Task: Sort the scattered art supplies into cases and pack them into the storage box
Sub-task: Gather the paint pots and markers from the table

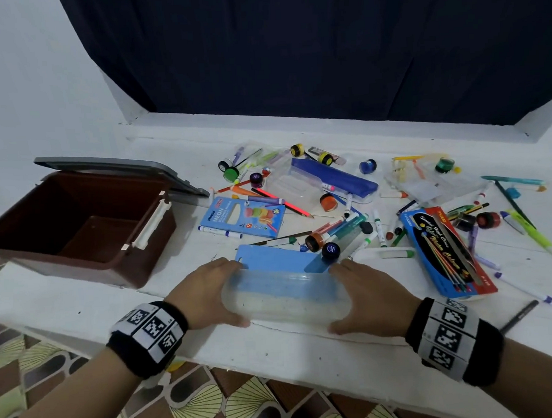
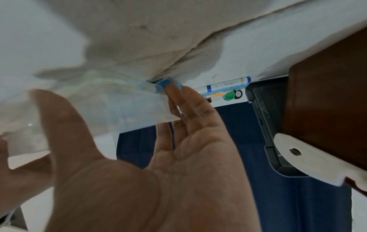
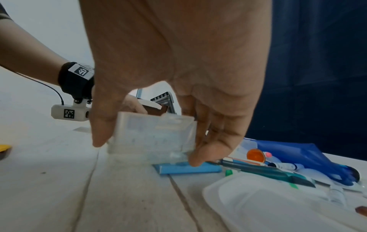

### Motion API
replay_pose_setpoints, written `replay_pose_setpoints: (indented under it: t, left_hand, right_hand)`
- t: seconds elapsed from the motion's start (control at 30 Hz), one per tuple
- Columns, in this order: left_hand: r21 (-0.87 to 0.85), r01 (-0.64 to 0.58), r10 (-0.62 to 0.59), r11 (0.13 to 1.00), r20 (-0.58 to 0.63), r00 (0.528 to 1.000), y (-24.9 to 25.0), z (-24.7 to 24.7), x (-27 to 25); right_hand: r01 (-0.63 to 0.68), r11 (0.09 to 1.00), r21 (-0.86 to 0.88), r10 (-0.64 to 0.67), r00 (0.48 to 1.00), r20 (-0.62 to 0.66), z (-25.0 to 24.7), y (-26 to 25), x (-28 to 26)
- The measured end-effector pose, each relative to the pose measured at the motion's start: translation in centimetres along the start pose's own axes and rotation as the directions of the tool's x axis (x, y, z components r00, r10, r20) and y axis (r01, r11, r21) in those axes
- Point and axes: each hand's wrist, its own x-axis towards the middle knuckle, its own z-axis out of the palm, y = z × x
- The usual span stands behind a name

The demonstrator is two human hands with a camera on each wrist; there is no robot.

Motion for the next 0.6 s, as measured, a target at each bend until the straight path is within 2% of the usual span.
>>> replay_pose_setpoints:
  t: [0.13,0.27,0.43,0.6]
  left_hand:
    - [-0.024,-0.068,0.070,0.997,0.064,0.996,-0.5,-0.1,-1.8]
    - [-0.056,-0.109,0.114,0.992,0.090,0.989,-0.7,0.5,-2.6]
    - [-0.017,-0.108,0.109,0.994,0.081,0.991,-0.7,0.4,-1.5]
    - [0.011,-0.121,0.119,0.993,0.111,0.987,-0.4,-0.5,0.0]
  right_hand:
    - [0.073,0.995,-0.068,-0.065,0.992,0.109,0.1,-0.5,-1.1]
    - [0.123,0.984,-0.129,-0.104,0.984,0.147,1.2,-1.2,-1.6]
    - [0.073,0.974,-0.215,-0.051,0.993,0.108,1.0,-1.3,-0.9]
    - [0.019,0.975,-0.222,0.006,0.994,0.108,0.5,-1.7,-0.1]
